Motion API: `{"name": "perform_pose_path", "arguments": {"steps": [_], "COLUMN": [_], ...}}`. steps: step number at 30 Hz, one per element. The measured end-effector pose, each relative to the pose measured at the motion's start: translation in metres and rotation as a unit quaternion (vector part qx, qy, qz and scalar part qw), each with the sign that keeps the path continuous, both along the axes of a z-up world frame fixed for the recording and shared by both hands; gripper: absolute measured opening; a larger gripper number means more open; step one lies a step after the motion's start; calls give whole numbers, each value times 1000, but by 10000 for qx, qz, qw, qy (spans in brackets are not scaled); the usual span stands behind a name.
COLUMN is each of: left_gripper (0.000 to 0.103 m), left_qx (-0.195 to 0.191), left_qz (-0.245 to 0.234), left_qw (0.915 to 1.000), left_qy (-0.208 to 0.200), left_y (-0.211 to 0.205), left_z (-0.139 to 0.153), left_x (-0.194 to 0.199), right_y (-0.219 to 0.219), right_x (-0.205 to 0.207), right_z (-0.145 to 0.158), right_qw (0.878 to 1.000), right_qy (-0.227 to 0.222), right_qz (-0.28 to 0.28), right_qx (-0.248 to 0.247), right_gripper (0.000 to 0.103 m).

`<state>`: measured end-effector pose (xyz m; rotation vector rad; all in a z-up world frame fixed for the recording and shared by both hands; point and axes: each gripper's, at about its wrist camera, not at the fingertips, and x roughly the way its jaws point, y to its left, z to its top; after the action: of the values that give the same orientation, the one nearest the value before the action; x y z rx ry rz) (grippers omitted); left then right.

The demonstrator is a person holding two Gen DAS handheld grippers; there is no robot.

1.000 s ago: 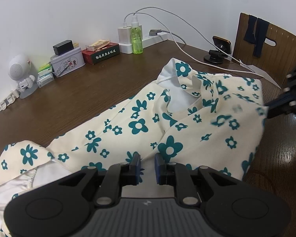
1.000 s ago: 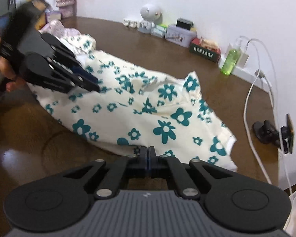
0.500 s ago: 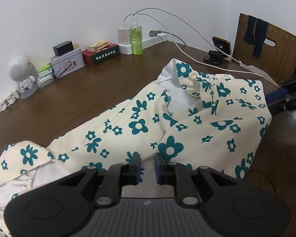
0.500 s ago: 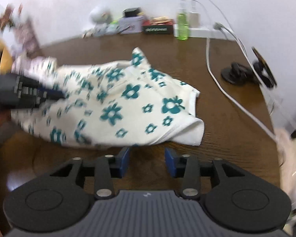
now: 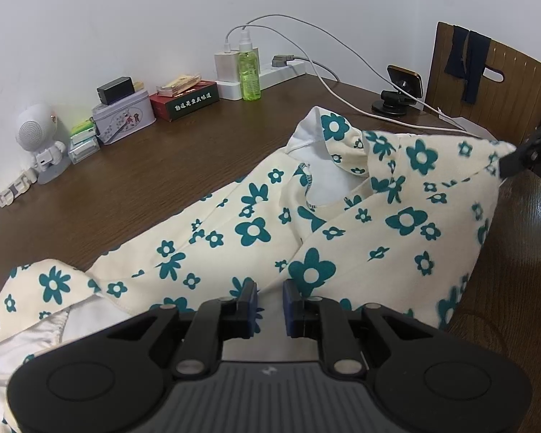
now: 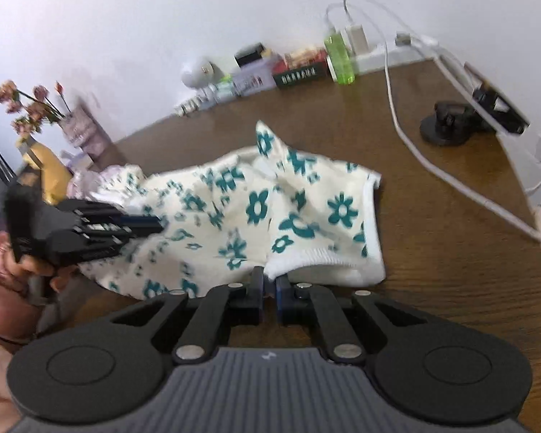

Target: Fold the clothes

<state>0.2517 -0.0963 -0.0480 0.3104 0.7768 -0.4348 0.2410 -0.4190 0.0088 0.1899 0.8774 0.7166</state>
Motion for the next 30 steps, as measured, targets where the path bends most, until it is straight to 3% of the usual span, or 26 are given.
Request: {"name": "perform_pose_path", "arguments": {"steps": [2,5,7,11,19,25,26,28,30], "left_gripper": [15,23,27,30,29,32,33,36,36], "left_qx": [22,58,117,267,531,157,94,-44,-190], "left_qz": [2,6,-1,113,740,1020,1062,1103,1160], "left_qw": [10000,10000,9998,9989,9954,9946,9943,9939,9930], "left_qy": [-12,-39,-159,-368,-311,-83,-49,-4,80], "left_y": [0,2,10,35,74,100,105,116,128], "left_z": [2,5,12,24,16,3,1,-3,-4], "left_x": [-3,-7,-21,-47,-69,-72,-73,-73,-75], "right_y": [-2,-1,-1,1,98,171,174,173,152], "right_x": [1,5,8,10,-6,-13,-13,-10,2], "right_z": [2,2,1,5,6,-13,-17,-24,-29], "right_qw": [9999,9991,9981,9966,9892,9695,9657,9593,9649], "right_qy": [2,32,52,-27,-935,-1458,-1545,-1699,-1563], "right_qz": [-76,-225,-325,-481,681,1636,1706,1704,1525], "right_qx": [-104,-351,-515,-667,-898,-1101,-1204,-1480,-1457], "right_gripper": [5,7,15,23,30,39,40,54,59]}}
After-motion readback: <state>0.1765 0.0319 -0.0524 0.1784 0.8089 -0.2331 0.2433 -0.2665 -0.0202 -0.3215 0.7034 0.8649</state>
